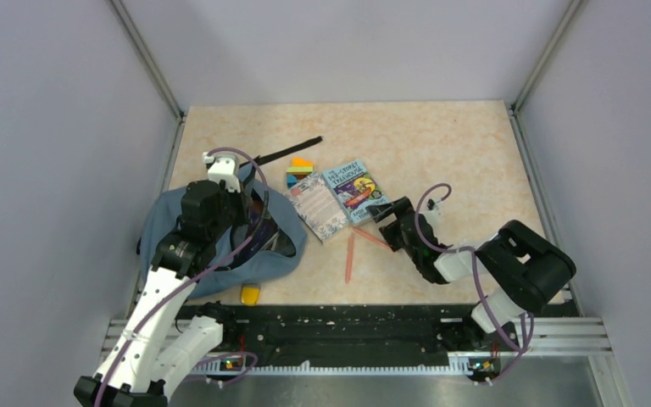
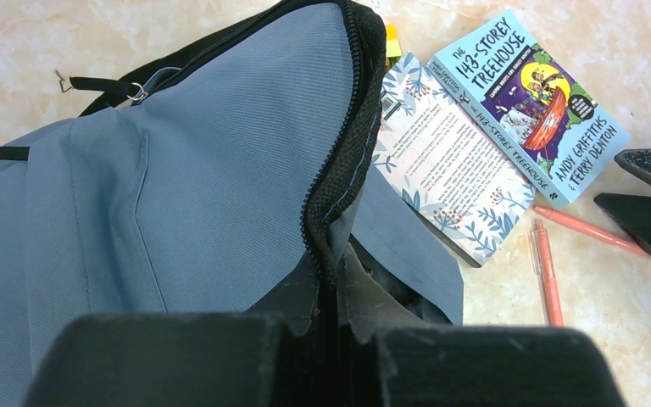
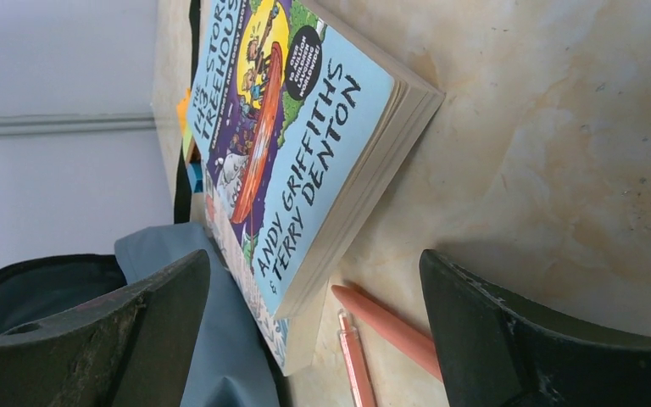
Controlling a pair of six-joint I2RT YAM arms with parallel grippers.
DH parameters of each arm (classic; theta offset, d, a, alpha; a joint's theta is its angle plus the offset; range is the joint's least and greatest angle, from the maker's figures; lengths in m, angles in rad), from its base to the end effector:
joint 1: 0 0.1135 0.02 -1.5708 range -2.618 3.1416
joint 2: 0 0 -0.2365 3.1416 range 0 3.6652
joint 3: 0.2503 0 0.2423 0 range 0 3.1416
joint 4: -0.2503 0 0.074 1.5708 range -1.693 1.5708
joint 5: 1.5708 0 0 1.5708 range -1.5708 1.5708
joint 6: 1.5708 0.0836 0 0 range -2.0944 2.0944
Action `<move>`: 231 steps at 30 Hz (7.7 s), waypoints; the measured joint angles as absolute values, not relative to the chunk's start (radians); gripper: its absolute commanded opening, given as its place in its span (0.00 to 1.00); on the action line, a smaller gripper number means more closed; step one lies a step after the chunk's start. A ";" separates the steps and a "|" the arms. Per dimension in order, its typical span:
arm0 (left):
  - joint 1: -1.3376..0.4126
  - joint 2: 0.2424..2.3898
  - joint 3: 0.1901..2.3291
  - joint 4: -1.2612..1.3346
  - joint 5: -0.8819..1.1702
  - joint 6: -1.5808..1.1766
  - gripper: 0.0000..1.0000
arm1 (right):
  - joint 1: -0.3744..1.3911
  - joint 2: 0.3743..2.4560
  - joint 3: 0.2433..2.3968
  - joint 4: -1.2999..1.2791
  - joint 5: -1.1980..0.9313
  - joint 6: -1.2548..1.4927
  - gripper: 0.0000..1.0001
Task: Pack the student bag
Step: Pick up the book from the center of the board, then place the book in the student bag, then pick up the book from the center of the board.
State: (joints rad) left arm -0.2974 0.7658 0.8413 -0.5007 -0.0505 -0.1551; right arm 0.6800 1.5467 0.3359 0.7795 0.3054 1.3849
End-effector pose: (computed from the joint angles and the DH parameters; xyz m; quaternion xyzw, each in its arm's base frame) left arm 0.2140 -0.0612 0.2900 0.0461 0.8390 -0.1009 0.5328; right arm 0.2435 0.1646 0.0871 0.3643 0.7528 0.3921 0.3833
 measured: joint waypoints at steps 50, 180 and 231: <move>-0.255 0.722 0.841 -0.495 -0.046 -0.154 0.00 | 0.593 1.668 0.466 1.053 0.273 0.871 0.00; -0.251 0.705 0.839 -0.501 0.006 -0.159 0.00 | 1.045 1.818 1.160 0.494 -0.211 0.381 0.69; -0.251 0.712 0.839 -0.501 0.002 -0.159 0.00 | 0.566 1.809 0.991 0.071 -0.418 0.334 0.60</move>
